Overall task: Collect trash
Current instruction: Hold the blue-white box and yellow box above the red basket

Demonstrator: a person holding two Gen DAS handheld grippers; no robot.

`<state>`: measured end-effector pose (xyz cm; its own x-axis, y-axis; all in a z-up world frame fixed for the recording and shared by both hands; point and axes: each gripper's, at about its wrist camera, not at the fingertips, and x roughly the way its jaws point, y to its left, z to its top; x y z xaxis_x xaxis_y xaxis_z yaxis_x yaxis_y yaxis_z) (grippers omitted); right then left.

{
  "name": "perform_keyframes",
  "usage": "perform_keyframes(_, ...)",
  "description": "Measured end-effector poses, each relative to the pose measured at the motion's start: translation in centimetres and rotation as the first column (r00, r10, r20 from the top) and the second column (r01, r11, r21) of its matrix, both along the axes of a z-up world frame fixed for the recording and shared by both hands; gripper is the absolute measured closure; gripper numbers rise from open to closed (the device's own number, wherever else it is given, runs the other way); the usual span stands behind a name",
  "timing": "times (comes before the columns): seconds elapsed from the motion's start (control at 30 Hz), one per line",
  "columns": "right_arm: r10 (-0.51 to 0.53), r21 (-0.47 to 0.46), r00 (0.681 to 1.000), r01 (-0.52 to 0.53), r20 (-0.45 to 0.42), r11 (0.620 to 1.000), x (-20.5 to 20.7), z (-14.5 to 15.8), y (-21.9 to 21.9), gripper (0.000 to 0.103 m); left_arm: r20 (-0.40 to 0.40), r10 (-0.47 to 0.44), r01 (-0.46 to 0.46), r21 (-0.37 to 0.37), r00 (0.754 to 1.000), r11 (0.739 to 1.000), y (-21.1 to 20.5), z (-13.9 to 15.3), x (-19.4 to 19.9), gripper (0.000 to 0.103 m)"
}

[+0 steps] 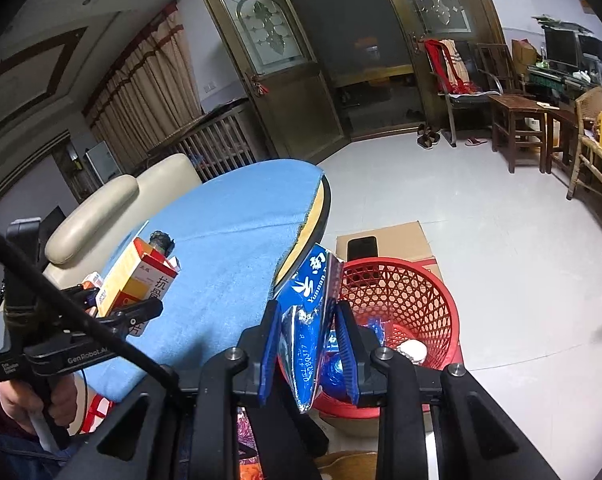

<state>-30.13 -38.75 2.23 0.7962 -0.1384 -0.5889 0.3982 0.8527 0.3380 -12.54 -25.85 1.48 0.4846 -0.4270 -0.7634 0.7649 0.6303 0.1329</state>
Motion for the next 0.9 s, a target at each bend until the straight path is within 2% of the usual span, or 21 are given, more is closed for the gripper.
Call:
perform_keyframes(0.17, 0.007, 0.014, 1.000, -0.007, -0.008, 1.000, 1.0, -0.1, 0.1, 0.073, 0.028, -0.008, 0.008, -0.017, 1.000, 1.000, 0.6, 0.4, 0.1, 0.047)
perform_keyframes(0.63, 0.021, -0.002, 1.000, -0.021, -0.020, 1.000, 2.1, 0.2, 0.8, 0.073, 0.016, 0.003, -0.003, -0.042, 1.000, 0.999, 1.5, 0.1, 0.5, 0.047)
perform_keyframes(0.9, 0.021, -0.003, 1.000, -0.021, 0.001, 1.000, 1.5, 0.7, 0.9, 0.073, 0.060, -0.015, 0.017, -0.044, 0.998, 0.999, 1.5, 0.8, -0.4, 0.047)
